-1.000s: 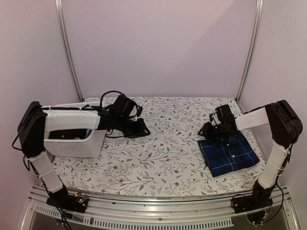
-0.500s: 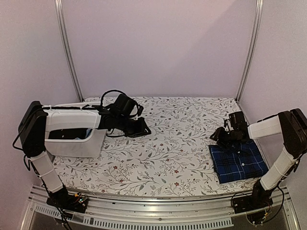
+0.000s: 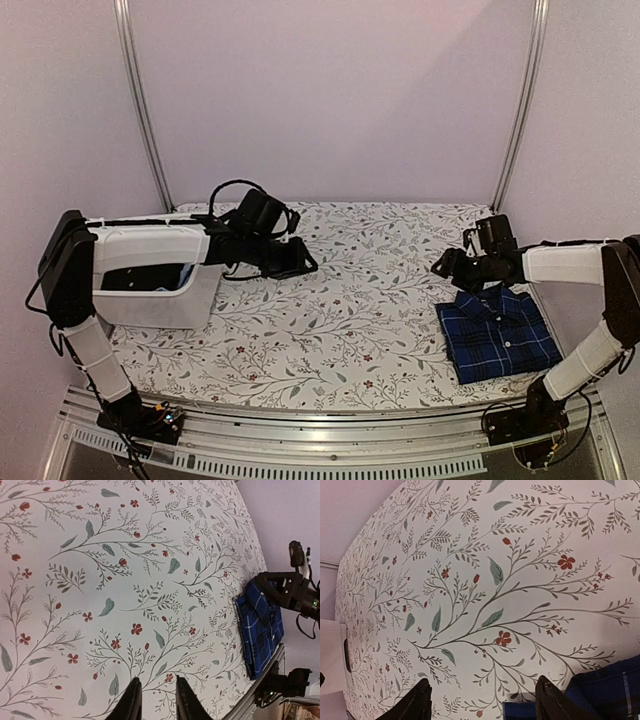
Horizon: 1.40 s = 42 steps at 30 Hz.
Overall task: Fold and stack the long sleeve shirts
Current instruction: Move the square-folded shirt to the corner of the board, then reset both arms
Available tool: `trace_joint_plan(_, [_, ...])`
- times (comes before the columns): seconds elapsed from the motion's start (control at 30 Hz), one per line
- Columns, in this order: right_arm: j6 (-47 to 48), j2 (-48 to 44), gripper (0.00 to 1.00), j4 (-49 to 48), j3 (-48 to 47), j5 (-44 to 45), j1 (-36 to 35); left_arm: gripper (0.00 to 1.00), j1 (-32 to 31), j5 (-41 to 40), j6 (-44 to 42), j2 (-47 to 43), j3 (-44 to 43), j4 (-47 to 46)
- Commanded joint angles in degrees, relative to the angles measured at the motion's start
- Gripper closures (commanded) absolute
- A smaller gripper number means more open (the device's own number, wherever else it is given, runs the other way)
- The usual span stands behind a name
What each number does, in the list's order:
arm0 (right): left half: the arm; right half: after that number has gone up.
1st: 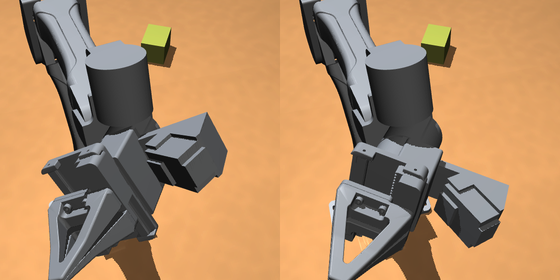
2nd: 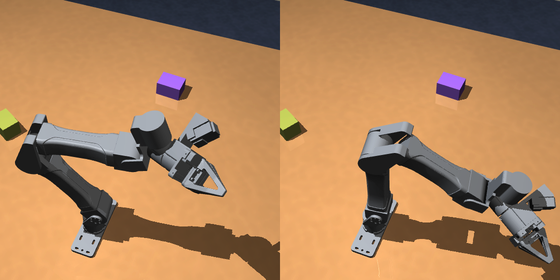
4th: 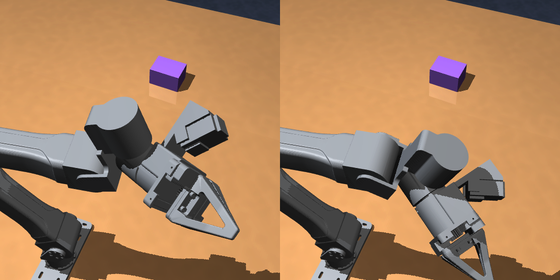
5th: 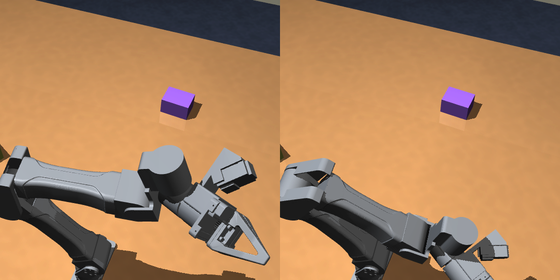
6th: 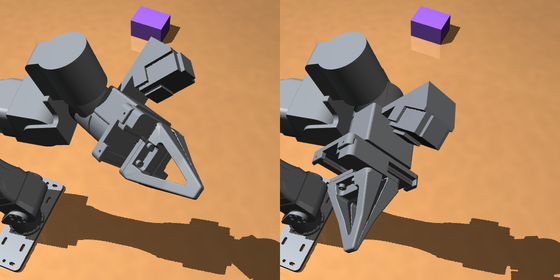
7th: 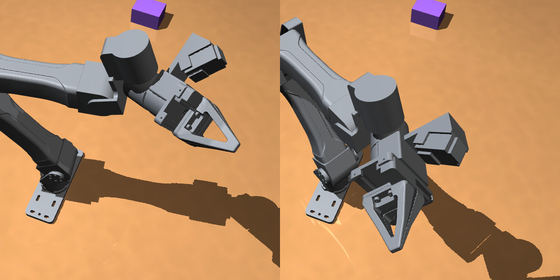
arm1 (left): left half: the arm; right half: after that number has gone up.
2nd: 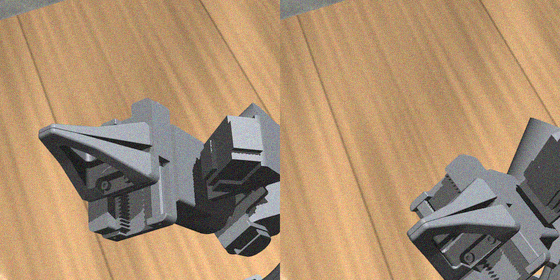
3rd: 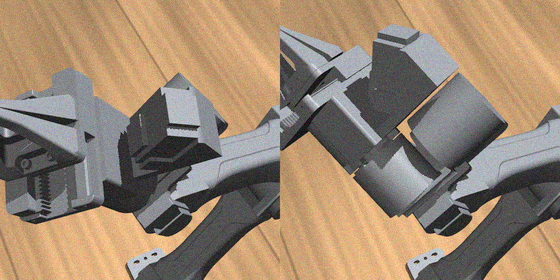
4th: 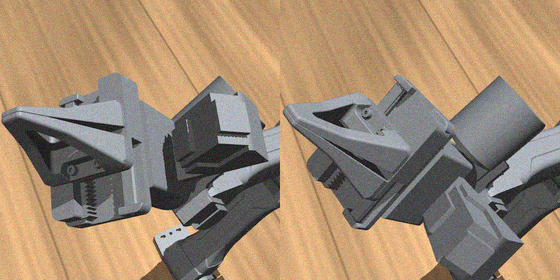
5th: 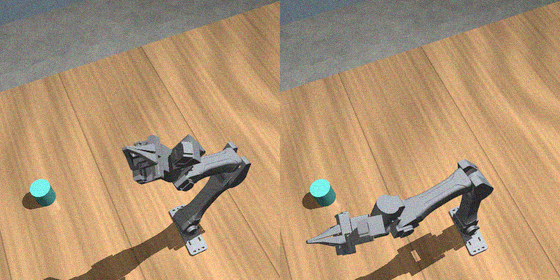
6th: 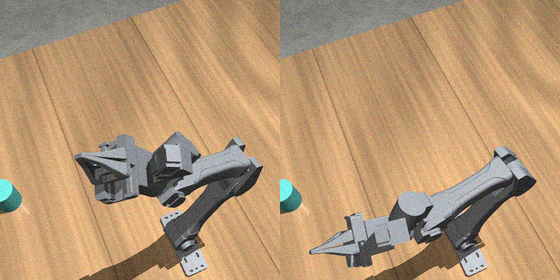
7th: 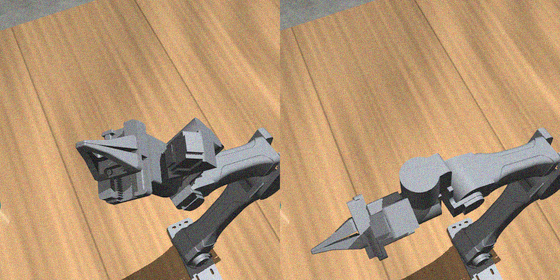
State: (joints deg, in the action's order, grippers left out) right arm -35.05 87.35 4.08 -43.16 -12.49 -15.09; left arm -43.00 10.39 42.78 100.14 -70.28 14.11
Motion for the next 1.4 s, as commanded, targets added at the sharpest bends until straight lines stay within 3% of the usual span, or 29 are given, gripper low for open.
trace_joint_plan(0.0, [4.0, -6.6, 0.26, 3.9, -5.7, 3.3, -5.0, 0.66, 0.0, -3.1, -2.3, -2.8, -2.4, -0.4])
trace_joint_plan(0.23, [7.4, -13.8, 0.06, 8.1, -12.9, 4.9, -11.8, 0.35, -0.1, -6.9, -5.3, -9.2, -2.2, -1.6])
trace_joint_plan(0.43, [8.4, -19.5, 0.01, 8.9, -17.0, 4.7, -15.3, 0.02, -0.3, -8.8, -7.6, -15.5, 0.8, -5.5])
trace_joint_plan(0.67, [9.4, -26.0, 0.01, 8.2, -18.6, 5.4, -16.0, 0.0, -0.8, -10.2, -10.7, -21.5, 2.7, -7.0])
trace_joint_plan(0.93, [10.7, -31.4, 0.01, 9.9, -17.9, 12.1, -16.0, 0.0, -0.7, -12.4, -14.5, -28.1, 6.8, -7.5])
trace_joint_plan(1.37, [10.4, -31.4, 0.01, 10.7, -16.7, 18.5, -16.0, 0.0, -0.7, -15.9, -17.5, -31.9, 8.7, -6.3])
